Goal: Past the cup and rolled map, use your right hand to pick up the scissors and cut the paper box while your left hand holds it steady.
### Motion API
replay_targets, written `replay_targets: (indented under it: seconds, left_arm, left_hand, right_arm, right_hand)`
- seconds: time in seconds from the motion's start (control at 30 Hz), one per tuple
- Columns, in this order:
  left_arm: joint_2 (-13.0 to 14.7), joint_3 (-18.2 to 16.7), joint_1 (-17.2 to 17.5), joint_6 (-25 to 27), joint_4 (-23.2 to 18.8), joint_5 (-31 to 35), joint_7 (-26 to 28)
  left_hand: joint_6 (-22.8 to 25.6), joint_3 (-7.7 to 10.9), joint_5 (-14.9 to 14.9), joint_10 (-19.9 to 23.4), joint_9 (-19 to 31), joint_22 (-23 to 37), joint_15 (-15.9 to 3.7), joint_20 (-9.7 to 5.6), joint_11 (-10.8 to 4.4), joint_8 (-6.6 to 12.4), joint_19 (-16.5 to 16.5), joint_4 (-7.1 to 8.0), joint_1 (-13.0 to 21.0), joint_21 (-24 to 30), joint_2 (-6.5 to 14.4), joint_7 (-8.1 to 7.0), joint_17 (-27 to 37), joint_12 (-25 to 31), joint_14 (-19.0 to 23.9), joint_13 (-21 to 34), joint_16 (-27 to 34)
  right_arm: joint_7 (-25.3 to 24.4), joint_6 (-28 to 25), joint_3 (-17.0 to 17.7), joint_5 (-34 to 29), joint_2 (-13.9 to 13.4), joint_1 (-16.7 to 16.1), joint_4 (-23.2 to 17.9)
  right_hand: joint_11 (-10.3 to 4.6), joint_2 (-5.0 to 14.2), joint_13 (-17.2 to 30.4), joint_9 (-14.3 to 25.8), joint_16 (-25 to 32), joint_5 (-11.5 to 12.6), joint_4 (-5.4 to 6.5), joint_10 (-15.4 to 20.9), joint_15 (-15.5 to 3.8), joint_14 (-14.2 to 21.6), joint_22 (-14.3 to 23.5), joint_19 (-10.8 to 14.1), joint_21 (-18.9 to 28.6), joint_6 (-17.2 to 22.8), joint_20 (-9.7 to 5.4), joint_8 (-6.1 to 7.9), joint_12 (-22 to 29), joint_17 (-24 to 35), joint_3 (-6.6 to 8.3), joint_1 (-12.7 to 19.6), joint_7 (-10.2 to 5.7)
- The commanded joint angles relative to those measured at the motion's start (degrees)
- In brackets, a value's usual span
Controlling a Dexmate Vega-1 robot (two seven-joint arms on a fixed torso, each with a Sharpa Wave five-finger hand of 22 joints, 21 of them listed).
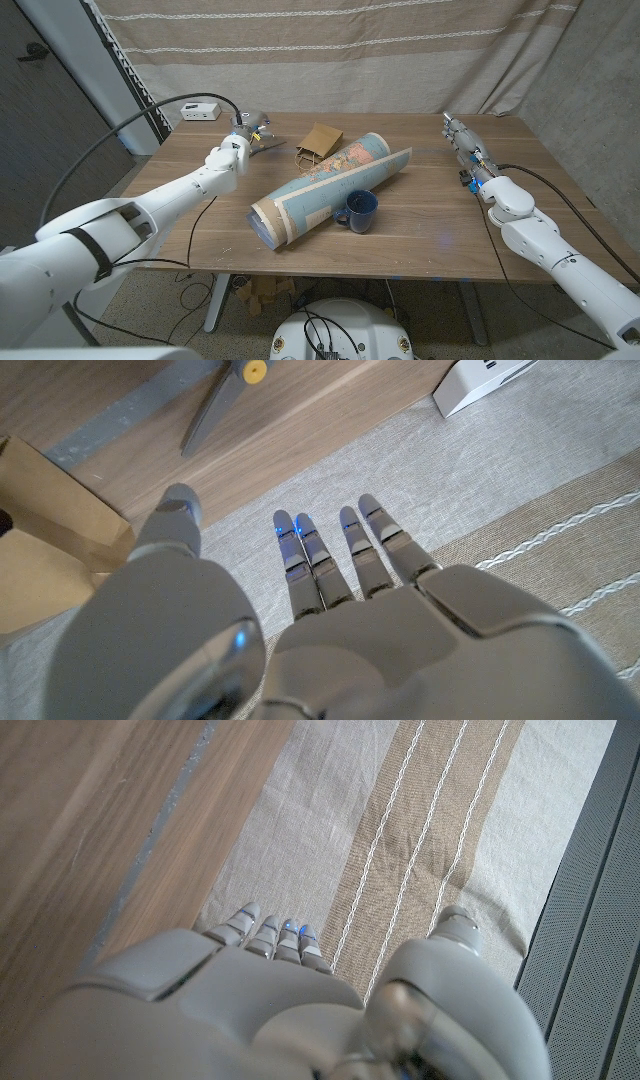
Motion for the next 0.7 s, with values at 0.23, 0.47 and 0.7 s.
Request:
replay_targets:
  seconds: [0.23,0.47,0.7]
  left_arm:
    - [-1.2,2.2,-3.3,-4.6,4.7,-1.0,-7.7]
    - [-1.0,1.9,-3.3,-6.0,5.4,-2.1,-8.1]
    - [-1.5,2.2,-4.3,-7.3,7.2,-3.0,-9.2]
  left_hand:
    - [-0.6,-0.01,0.6,0.5,0.2,0.2,-10.11,-8.25,0.02,-0.23,-0.3,-0.06,1.2,-0.2,0.4,-0.13,0.5,0.0,0.0,0.2,0.3]
    - [1.4,-0.06,1.0,2.0,0.6,0.1,-10.11,-8.24,-0.08,0.76,0.3,-0.04,1.9,0.0,0.6,-0.39,0.7,0.5,0.8,0.5,0.7]
    - [2.1,0.1,1.3,2.9,0.8,0.1,-10.11,-8.04,-0.14,1.19,0.4,-0.09,2.5,0.1,0.8,-0.52,0.8,0.8,1.5,0.7,1.0]
  right_arm:
    - [-0.1,-1.2,-0.1,0.0,-0.5,0.2,-0.3]
    - [-0.3,-1.8,-0.1,0.1,-0.5,0.2,-0.4]
    - [-0.2,-1.9,-0.3,-0.1,-0.4,0.7,0.0]
  right_hand:
    - [-0.16,-0.11,0.1,0.2,0.1,0.7,-0.51,-0.4,-0.2,-0.4,0.2,-0.6,-0.1,-0.5,0.06,0.39,0.2,0.2,-0.23,1.1,-0.21]
    - [-0.27,-0.05,0.1,0.2,0.1,0.8,-0.58,-0.5,-0.19,-0.4,0.2,-0.7,-0.1,-0.5,0.19,0.4,0.2,0.2,-0.23,1.4,-0.17]
    - [-0.22,0.01,0.1,0.2,0.1,1.0,-0.62,-0.5,-0.07,-0.6,0.2,-0.7,-0.1,-0.6,0.26,0.4,0.2,0.2,-0.26,1.5,-0.15]
